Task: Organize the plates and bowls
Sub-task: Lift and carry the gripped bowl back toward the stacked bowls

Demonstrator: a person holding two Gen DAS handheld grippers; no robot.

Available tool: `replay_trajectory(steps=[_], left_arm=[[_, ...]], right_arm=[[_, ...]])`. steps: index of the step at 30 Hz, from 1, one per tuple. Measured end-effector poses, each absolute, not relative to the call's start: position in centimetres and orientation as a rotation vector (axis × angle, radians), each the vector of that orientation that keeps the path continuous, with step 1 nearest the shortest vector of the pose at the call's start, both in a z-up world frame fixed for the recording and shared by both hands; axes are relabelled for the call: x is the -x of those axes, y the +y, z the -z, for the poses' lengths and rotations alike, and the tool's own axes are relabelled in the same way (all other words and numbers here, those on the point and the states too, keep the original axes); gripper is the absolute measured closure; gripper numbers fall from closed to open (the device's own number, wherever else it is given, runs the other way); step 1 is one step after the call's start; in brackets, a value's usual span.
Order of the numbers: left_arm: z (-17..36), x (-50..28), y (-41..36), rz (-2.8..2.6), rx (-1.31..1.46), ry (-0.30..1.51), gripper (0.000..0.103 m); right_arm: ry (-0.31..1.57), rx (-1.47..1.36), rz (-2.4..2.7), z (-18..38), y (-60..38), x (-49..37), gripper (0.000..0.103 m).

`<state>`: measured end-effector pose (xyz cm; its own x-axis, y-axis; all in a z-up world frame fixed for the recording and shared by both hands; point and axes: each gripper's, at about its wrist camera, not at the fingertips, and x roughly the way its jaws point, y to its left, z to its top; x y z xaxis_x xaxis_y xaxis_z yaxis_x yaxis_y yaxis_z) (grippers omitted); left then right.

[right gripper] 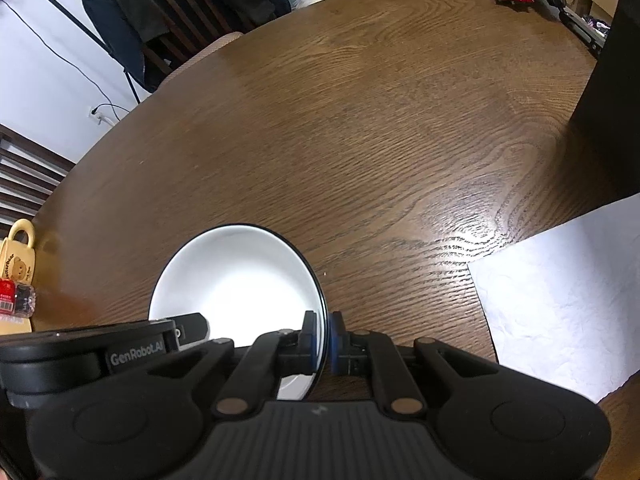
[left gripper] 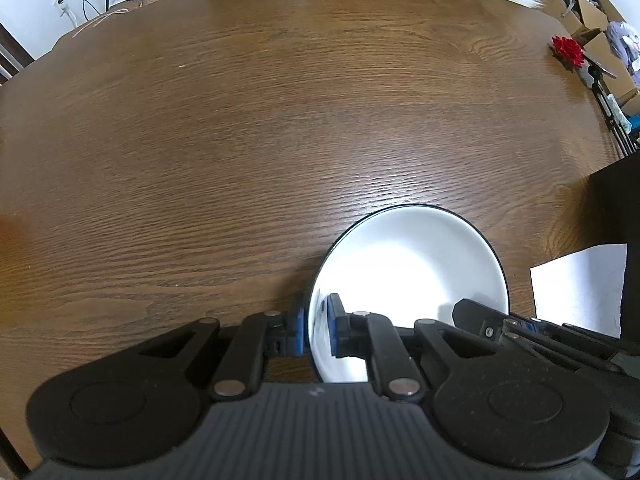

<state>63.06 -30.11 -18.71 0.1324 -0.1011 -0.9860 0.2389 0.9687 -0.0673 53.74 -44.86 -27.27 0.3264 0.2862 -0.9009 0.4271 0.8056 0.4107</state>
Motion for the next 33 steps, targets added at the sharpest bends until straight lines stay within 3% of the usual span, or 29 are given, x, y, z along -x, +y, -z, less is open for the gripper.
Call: replay_trajectory(steps=[33], left_arm=[[15.9,-60.3,-24.2,0.175,-0.067,1.37,0.091]], right_arm=[[1.238,-0.604,0.02,23.9,-40.4,-53.6,0.096]])
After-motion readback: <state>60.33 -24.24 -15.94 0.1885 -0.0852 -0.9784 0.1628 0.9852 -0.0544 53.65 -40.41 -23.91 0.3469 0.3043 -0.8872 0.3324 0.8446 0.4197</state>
